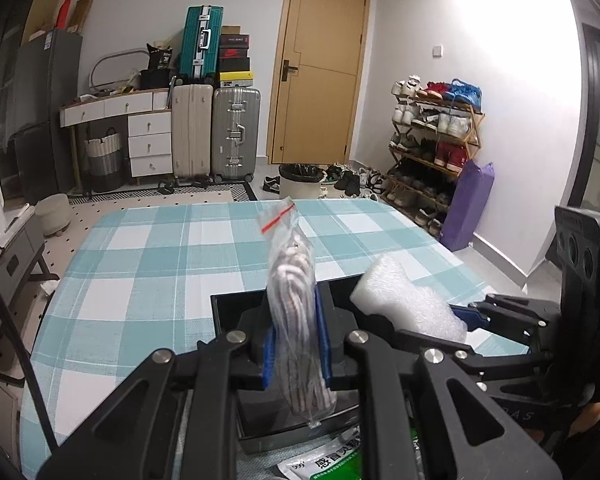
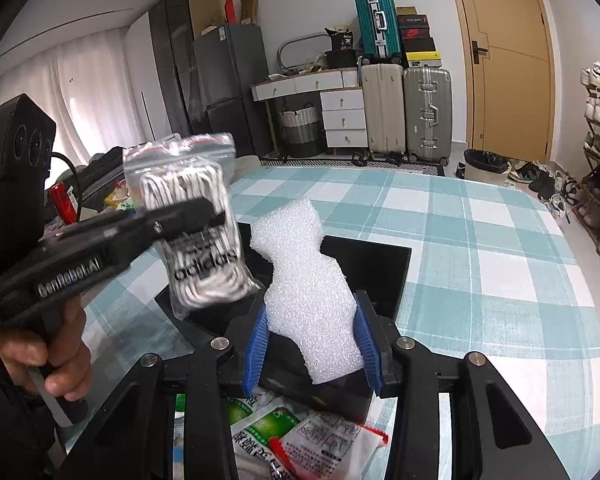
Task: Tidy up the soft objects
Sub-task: 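Carry the zip bag with the left tool while the right tool carries the foam into the black box, then open both tools to drop the bag and foam into the box, then withdraw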
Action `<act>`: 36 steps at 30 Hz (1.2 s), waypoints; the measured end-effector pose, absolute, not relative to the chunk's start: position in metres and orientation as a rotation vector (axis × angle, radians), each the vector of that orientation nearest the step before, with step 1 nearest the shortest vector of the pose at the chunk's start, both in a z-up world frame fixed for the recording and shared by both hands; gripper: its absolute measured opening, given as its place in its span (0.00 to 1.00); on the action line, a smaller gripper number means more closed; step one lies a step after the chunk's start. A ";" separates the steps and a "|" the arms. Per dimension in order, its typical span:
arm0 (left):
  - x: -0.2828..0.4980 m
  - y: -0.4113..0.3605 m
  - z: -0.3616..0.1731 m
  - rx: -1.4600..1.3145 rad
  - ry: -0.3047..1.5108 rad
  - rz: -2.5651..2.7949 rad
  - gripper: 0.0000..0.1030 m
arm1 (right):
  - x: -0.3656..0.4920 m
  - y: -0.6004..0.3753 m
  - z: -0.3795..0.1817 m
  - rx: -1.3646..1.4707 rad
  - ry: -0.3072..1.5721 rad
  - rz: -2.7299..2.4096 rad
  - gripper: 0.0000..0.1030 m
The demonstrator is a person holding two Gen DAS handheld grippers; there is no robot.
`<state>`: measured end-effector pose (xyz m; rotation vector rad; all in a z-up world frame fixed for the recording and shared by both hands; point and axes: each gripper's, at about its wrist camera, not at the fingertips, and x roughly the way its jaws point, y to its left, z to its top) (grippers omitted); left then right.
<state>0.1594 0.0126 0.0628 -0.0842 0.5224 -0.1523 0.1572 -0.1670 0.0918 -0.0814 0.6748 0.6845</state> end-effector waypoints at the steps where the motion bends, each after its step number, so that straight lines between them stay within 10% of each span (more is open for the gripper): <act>1: 0.161 0.012 0.062 -0.080 0.528 -0.153 0.15 | 0.159 -0.165 0.091 -0.087 0.676 0.685 0.40; 36: 0.162 -0.001 0.024 -0.001 0.744 -0.190 0.16 | 0.163 -0.151 0.073 -0.192 0.782 0.678 0.40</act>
